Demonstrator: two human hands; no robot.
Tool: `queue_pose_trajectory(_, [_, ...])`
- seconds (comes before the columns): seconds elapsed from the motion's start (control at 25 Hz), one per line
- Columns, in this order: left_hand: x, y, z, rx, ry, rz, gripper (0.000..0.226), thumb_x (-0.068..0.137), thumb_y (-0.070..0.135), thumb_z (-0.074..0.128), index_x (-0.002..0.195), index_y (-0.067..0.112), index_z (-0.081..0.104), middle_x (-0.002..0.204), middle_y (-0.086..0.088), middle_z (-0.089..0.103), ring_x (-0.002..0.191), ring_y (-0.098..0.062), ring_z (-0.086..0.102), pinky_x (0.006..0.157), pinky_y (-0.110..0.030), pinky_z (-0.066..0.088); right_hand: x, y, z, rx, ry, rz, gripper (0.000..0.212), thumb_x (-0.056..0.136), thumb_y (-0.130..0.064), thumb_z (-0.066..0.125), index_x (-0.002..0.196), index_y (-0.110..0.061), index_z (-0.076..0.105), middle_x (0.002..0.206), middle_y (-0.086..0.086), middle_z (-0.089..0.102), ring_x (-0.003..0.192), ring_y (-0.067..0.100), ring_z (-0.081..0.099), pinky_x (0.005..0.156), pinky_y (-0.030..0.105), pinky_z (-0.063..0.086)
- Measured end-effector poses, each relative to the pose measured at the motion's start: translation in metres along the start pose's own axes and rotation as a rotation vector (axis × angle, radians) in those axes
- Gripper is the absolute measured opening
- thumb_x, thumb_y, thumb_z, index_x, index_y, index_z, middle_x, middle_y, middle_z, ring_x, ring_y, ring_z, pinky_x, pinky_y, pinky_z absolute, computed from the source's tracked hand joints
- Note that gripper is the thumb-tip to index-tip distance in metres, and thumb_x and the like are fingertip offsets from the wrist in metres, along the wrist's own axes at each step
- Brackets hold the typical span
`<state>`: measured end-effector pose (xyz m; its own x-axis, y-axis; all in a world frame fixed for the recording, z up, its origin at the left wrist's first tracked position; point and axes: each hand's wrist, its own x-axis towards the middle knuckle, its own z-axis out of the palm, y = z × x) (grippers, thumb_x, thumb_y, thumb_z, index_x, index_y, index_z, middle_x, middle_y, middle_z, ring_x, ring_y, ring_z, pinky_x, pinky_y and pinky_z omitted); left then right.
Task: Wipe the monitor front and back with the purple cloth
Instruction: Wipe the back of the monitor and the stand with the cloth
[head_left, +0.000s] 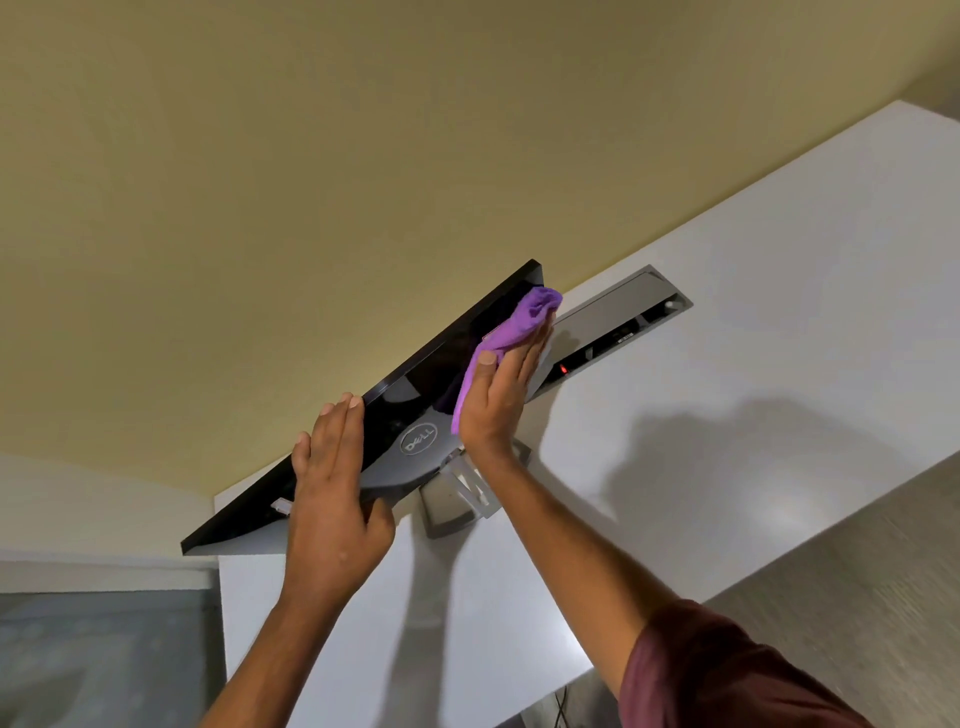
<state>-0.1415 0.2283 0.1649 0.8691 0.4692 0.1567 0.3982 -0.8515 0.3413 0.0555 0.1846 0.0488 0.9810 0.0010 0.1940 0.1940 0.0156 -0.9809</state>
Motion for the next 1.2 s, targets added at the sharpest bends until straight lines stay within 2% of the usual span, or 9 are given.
queue_pose_trajectory(0.16, [0.001, 0.001, -0.001, -0.010, -0.005, -0.007, 0.105, 0.071, 0.006, 0.049, 0.169, 0.018, 0.014, 0.176, -0.001, 0.017, 0.165, -0.016, 0.003, 0.134, -0.050, 0.002, 0.021, 0.000, 0.003, 0.225, 0.151, 0.405, 0.065, 0.117, -0.039, 0.032, 0.173, -0.013, 0.012, 0.179, 0.005, 0.016, 0.159, 0.014, 0.027, 0.122, 0.014, 0.026])
queue_pose_trajectory(0.24, [0.000, 0.000, -0.001, -0.012, -0.007, -0.008, 0.105, 0.071, 0.005, 0.049, 0.169, 0.018, 0.014, 0.177, 0.000, 0.016, 0.165, -0.016, 0.002, 0.134, -0.050, 0.002, 0.029, 0.014, 0.003, 0.289, 0.176, 0.564, 0.063, 0.117, -0.044, 0.033, 0.173, -0.021, 0.016, 0.175, 0.002, 0.028, 0.150, 0.018, 0.041, 0.115, 0.020, 0.031])
queue_pose_trajectory(0.36, [-0.001, 0.000, -0.001, -0.017, -0.011, -0.005, 0.106, 0.070, 0.004, 0.050, 0.169, 0.018, 0.014, 0.177, 0.001, 0.016, 0.165, -0.016, 0.002, 0.134, -0.051, 0.003, 0.034, 0.043, -0.001, 0.375, 0.160, 0.794, 0.078, 0.107, -0.068, 0.034, 0.171, -0.026, 0.023, 0.168, 0.005, 0.041, 0.146, 0.030, 0.050, 0.121, 0.038, 0.040])
queue_pose_trajectory(0.48, [-0.002, 0.000, -0.001, -0.015, -0.015, -0.001, 0.106, 0.070, 0.004, 0.050, 0.169, 0.017, 0.014, 0.177, 0.001, 0.015, 0.165, -0.017, 0.002, 0.134, -0.051, 0.003, 0.035, 0.080, -0.001, 0.550, 0.169, 1.000, 0.099, 0.087, -0.093, 0.029, 0.160, -0.030, 0.048, 0.148, 0.009, 0.063, 0.131, 0.037, 0.062, 0.120, 0.054, 0.045])
queue_pose_trajectory(0.6, [-0.003, 0.000, -0.002, -0.017, -0.019, -0.001, 0.108, 0.071, 0.001, 0.054, 0.169, 0.018, 0.014, 0.177, 0.001, 0.015, 0.165, -0.016, 0.002, 0.133, -0.052, 0.004, 0.035, 0.099, 0.001, 0.622, 0.167, 1.150, 0.091, 0.086, -0.092, 0.030, 0.147, -0.031, 0.060, 0.139, 0.012, 0.068, 0.122, 0.039, 0.066, 0.114, 0.060, 0.048])
queue_pose_trajectory(0.72, [-0.003, -0.001, -0.004, -0.024, -0.023, 0.004, 0.108, 0.071, -0.001, 0.055, 0.169, 0.018, 0.015, 0.177, 0.002, 0.016, 0.165, -0.016, 0.002, 0.134, -0.052, 0.004, 0.041, 0.068, -0.002, 0.553, 0.172, 1.037, 0.082, 0.096, -0.082, 0.032, 0.161, -0.033, 0.042, 0.158, 0.010, 0.054, 0.136, 0.038, 0.060, 0.118, 0.056, 0.045])
queue_pose_trajectory(0.88, [-0.003, 0.000, -0.005, -0.047, -0.023, -0.008, 0.108, 0.070, -0.003, 0.055, 0.169, 0.018, 0.017, 0.176, 0.003, 0.018, 0.165, -0.015, 0.003, 0.134, -0.049, 0.003, 0.043, 0.019, -0.003, 0.422, 0.152, 0.755, 0.079, 0.103, -0.073, 0.029, 0.172, -0.037, 0.014, 0.179, -0.001, 0.017, 0.164, 0.028, 0.021, 0.133, 0.051, 0.023])
queue_pose_trajectory(1.0, [-0.002, 0.001, -0.006, -0.046, -0.023, -0.018, 0.108, 0.067, 0.001, 0.050, 0.169, 0.019, 0.018, 0.176, 0.005, 0.017, 0.165, -0.014, 0.002, 0.134, -0.046, 0.002, 0.036, -0.008, 0.000, 0.306, 0.150, 0.538, 0.067, 0.116, -0.048, 0.030, 0.173, -0.024, 0.006, 0.181, -0.001, 0.005, 0.167, 0.018, 0.003, 0.132, 0.038, 0.011])
queue_pose_trajectory(1.2, [-0.001, 0.002, -0.006, -0.033, -0.030, -0.044, 0.117, 0.064, -0.013, 0.056, 0.169, 0.019, 0.016, 0.177, 0.005, 0.015, 0.165, -0.013, 0.000, 0.134, -0.049, 0.004, 0.003, -0.054, 0.017, 0.188, 0.094, 0.305, 0.079, 0.111, -0.047, 0.034, 0.172, -0.011, 0.001, 0.181, 0.001, -0.005, 0.166, 0.013, -0.007, 0.131, 0.021, -0.005])
